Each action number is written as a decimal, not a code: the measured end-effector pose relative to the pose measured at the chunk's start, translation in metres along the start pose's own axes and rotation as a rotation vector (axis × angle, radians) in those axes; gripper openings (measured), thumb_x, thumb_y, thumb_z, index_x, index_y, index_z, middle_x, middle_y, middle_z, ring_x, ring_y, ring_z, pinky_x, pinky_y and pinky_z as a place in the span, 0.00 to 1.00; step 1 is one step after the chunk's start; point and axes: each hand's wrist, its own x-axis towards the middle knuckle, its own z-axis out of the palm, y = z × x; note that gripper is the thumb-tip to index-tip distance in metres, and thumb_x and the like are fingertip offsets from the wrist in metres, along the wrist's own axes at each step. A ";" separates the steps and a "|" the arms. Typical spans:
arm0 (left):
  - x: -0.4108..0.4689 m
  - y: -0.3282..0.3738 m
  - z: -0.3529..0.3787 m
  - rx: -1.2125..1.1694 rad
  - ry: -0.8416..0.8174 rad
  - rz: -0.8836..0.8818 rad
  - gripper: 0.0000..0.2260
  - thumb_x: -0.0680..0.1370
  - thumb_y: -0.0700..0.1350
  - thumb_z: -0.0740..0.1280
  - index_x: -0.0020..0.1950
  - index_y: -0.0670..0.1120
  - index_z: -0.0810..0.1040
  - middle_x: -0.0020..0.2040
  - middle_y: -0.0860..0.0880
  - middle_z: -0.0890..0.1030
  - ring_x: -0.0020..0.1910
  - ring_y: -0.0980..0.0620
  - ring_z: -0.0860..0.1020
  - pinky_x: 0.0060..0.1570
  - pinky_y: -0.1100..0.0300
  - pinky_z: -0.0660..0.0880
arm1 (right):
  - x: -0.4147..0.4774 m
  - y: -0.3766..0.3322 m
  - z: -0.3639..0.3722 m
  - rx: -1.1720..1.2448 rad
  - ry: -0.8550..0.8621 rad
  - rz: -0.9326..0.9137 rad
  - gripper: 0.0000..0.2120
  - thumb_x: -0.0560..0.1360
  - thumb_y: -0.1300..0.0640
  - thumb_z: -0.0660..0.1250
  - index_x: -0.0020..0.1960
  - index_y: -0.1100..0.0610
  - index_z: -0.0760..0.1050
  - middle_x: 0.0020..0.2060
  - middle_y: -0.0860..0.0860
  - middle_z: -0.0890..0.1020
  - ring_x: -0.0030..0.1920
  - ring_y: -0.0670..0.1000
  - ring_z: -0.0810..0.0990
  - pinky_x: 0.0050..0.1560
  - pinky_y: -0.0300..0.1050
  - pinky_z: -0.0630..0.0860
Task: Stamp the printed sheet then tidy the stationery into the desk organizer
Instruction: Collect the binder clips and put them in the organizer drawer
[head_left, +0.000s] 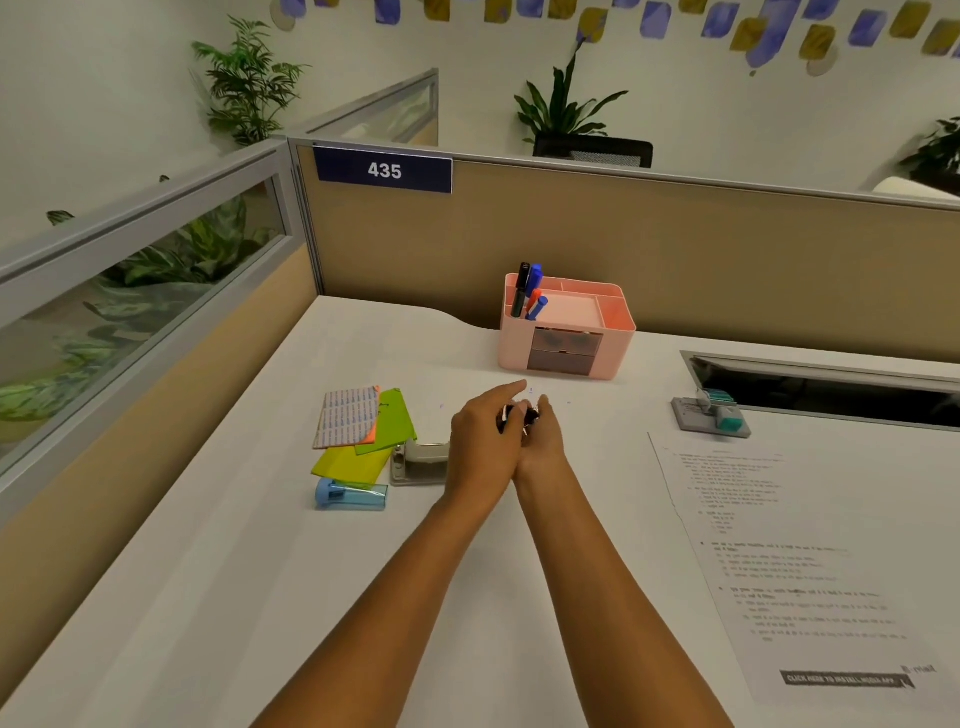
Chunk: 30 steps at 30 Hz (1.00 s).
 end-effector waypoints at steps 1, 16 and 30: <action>0.004 -0.002 0.002 0.013 -0.007 0.009 0.15 0.79 0.44 0.62 0.65 0.48 0.74 0.66 0.47 0.76 0.64 0.49 0.75 0.63 0.55 0.71 | 0.007 -0.004 -0.002 0.046 0.026 0.014 0.16 0.79 0.46 0.59 0.43 0.57 0.75 0.39 0.54 0.79 0.46 0.53 0.79 0.59 0.47 0.74; 0.112 0.001 0.053 0.437 -0.190 0.219 0.18 0.79 0.45 0.60 0.70 0.45 0.68 0.69 0.45 0.71 0.66 0.47 0.72 0.66 0.56 0.68 | 0.094 -0.070 0.002 -0.049 0.230 0.011 0.10 0.77 0.58 0.63 0.37 0.59 0.68 0.32 0.52 0.69 0.30 0.47 0.67 0.23 0.33 0.66; 0.157 0.002 0.090 0.569 -0.267 0.323 0.20 0.80 0.42 0.59 0.73 0.45 0.63 0.71 0.45 0.69 0.69 0.46 0.70 0.68 0.53 0.67 | 0.150 -0.075 0.004 0.073 0.102 -0.004 0.11 0.81 0.53 0.54 0.55 0.55 0.72 0.40 0.54 0.78 0.40 0.50 0.76 0.67 0.44 0.71</action>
